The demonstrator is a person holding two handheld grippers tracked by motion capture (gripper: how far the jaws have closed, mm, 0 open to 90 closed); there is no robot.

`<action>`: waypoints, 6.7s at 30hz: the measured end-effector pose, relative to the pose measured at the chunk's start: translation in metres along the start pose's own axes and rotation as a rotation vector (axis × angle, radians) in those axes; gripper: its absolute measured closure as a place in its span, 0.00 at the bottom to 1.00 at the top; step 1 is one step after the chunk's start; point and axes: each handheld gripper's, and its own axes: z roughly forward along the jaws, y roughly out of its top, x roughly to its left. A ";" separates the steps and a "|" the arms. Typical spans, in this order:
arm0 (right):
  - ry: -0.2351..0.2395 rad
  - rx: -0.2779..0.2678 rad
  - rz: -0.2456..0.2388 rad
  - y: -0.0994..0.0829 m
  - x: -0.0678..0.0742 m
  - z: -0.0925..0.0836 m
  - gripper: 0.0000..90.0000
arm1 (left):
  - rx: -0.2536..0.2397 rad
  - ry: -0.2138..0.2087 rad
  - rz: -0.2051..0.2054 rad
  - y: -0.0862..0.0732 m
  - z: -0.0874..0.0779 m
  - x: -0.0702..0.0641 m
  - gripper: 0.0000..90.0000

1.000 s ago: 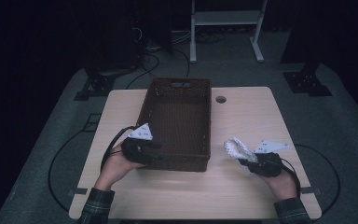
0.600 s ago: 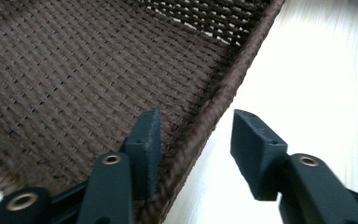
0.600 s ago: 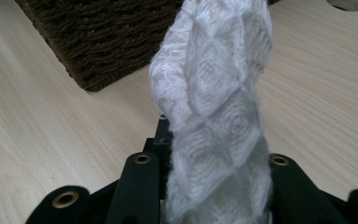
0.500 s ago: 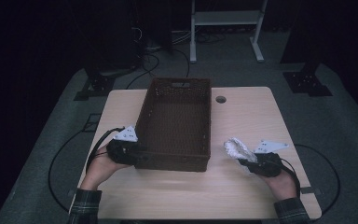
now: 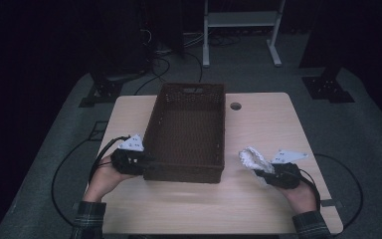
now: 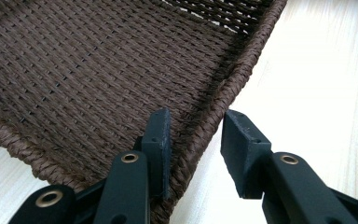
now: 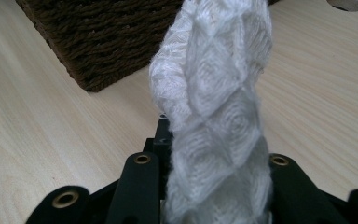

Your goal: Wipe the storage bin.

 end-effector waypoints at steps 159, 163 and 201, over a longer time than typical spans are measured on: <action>0.076 -0.075 -0.023 0.023 0.026 0.021 0.77 | -0.075 -0.091 -0.010 0.040 0.076 -0.038 0.82; 0.085 -0.038 -0.016 0.020 0.026 0.029 0.77 | -0.076 -0.091 -0.009 0.040 0.076 -0.038 0.82; 0.088 -0.149 -0.065 0.033 0.042 -0.002 0.76 | -0.075 -0.095 -0.012 0.040 0.076 -0.038 0.82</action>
